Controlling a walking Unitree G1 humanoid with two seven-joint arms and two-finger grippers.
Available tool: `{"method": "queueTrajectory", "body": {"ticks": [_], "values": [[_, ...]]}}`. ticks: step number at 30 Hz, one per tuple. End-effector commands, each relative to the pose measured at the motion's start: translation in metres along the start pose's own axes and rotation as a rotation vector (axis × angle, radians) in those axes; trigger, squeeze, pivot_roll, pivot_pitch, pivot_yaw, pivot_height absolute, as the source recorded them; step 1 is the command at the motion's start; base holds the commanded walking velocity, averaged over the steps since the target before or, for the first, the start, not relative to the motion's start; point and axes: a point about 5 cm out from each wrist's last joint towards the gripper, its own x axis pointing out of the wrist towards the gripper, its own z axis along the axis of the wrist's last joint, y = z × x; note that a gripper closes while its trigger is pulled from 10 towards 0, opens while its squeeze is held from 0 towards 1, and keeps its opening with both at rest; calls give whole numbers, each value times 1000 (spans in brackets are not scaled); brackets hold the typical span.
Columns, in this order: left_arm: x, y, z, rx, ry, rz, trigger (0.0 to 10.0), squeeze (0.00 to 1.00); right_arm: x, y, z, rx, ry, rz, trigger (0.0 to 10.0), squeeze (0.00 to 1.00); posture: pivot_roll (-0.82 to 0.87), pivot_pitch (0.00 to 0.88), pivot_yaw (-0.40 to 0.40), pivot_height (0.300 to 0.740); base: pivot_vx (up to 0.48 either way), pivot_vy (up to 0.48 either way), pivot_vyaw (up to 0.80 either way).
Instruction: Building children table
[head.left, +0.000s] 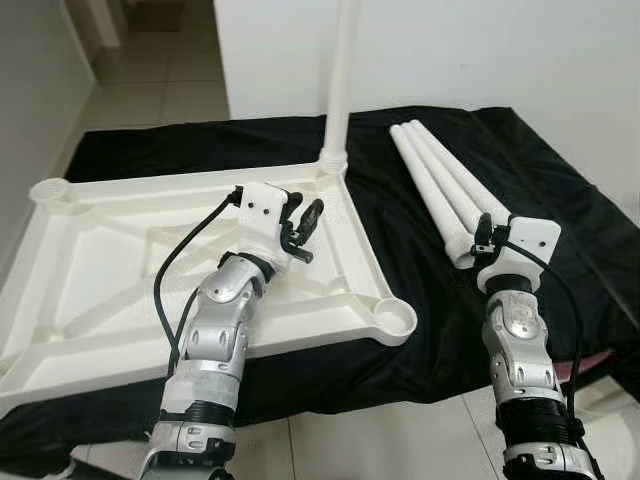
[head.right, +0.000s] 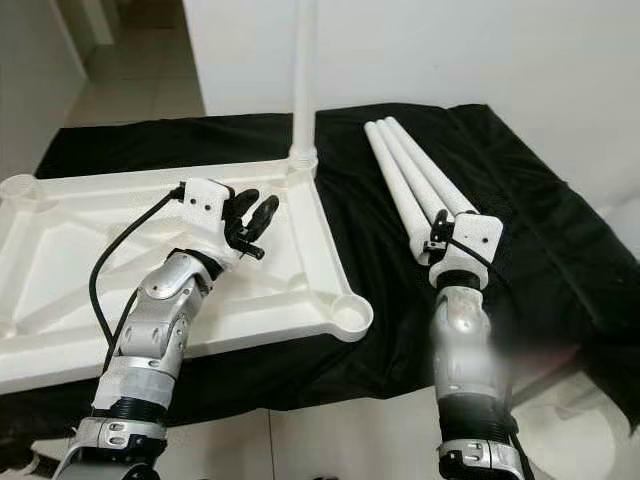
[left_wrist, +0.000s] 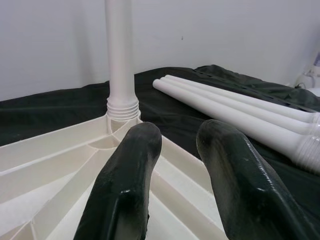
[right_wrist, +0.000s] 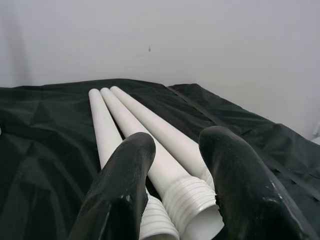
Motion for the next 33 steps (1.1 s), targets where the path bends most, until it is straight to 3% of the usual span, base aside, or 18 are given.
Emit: {"method": "queueTrajectory", "body": {"ticks": [1, 15, 20, 33], "values": [[0, 5, -2, -8, 14, 93, 10000, 0, 0, 2, -2, 11, 14, 9, 10000, 0, -47, 38, -5, 740, 0, 0, -775], [0, 3, 0, 23, 4, 64, 10000, 0, -1, 1, -3, 8, 13, 10, 10000, 0, -47, 43, 0, 740, 0, 0, -750], [-1, 4, -1, 29, 18, 74, 10000, 0, -1, 2, -2, 4, 7, 14, 10000, 0, -43, 45, 2, 740, 0, -455, 0], [-2, 8, -1, 20, 21, 89, 10000, 0, -4, 3, -3, 4, 5, 21, 10000, 0, -34, 51, 9, 740, 0, 0, 0]]}}
